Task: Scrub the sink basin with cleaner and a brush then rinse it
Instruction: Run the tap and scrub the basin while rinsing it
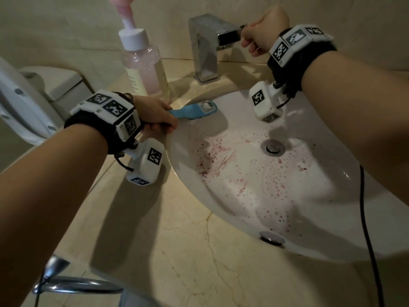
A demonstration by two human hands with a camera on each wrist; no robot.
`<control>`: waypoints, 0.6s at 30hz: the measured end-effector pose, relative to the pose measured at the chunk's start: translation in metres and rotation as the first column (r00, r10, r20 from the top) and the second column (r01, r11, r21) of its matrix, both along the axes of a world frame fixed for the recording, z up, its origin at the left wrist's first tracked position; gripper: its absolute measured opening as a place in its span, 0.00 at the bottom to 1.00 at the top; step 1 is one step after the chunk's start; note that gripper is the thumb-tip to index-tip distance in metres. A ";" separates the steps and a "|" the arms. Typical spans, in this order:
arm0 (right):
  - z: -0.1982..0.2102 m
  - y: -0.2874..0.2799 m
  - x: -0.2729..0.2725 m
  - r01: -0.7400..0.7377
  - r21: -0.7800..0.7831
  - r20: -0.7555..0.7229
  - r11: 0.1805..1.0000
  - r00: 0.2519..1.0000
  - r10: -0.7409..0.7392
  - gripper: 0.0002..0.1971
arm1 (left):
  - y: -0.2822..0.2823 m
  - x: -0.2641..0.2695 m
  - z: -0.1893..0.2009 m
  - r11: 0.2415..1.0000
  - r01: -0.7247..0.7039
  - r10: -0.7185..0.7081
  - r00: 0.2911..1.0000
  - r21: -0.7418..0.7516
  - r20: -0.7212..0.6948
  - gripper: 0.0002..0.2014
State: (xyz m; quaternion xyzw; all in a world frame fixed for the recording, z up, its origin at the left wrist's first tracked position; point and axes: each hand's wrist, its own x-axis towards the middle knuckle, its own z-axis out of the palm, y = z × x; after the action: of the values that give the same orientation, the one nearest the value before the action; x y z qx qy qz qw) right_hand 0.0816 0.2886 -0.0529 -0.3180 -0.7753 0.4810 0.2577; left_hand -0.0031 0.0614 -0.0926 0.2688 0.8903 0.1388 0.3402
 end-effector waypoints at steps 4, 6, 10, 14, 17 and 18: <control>0.000 -0.001 0.001 0.003 0.018 0.016 1.000 1.000 -0.004 0.16 | -0.001 -0.002 0.000 1.000 -0.002 0.002 1.000 -0.001 0.006 0.03; 0.001 -0.001 0.001 0.024 0.060 0.008 0.998 1.000 -0.025 0.16 | -0.002 -0.001 0.001 1.000 -0.003 0.003 1.000 0.001 0.029 0.01; 0.000 -0.001 0.003 0.015 0.043 0.007 0.999 1.000 -0.015 0.15 | -0.004 -0.004 0.000 1.000 -0.007 0.005 0.998 0.026 0.067 0.13; -0.001 -0.002 0.004 0.037 0.122 -0.014 0.992 0.999 -0.035 0.16 | -0.005 -0.001 0.001 0.998 -0.019 0.014 0.996 0.063 0.083 0.15; -0.001 -0.002 0.004 0.027 0.109 -0.001 0.994 1.000 -0.027 0.16 | -0.005 0.001 0.003 0.998 -0.021 0.015 0.996 0.066 0.090 0.15; -0.001 -0.001 0.004 0.024 0.108 0.001 0.994 1.000 -0.024 0.16 | -0.005 0.002 0.003 0.998 -0.021 0.015 0.996 0.062 0.089 0.15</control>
State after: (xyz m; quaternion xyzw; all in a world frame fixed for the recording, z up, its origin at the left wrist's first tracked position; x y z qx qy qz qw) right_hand 0.0854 0.2874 -0.0544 -0.3134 -0.7965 0.4351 0.2795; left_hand -0.0011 0.0564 -0.0893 0.2649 0.8720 0.1817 0.3693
